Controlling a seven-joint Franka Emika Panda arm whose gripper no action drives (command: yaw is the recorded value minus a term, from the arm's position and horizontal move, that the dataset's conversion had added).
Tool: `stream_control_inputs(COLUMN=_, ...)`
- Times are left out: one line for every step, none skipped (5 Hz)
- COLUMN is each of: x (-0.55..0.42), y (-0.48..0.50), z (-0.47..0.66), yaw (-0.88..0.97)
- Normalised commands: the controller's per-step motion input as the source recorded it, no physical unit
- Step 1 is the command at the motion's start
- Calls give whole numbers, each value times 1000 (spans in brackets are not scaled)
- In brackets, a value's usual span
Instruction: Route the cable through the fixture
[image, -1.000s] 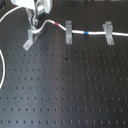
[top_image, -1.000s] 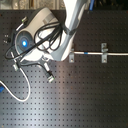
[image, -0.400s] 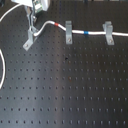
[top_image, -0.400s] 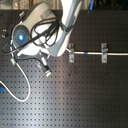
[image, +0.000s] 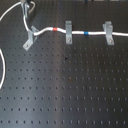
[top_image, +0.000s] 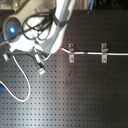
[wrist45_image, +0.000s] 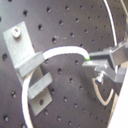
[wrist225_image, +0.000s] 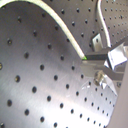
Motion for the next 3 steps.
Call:
stream_control_inputs(x=25, y=82, z=29, yaw=0)
stream_control_inputs(x=133, y=417, z=15, yaw=169)
stream_control_inputs(x=34, y=99, z=-2, yaw=3)
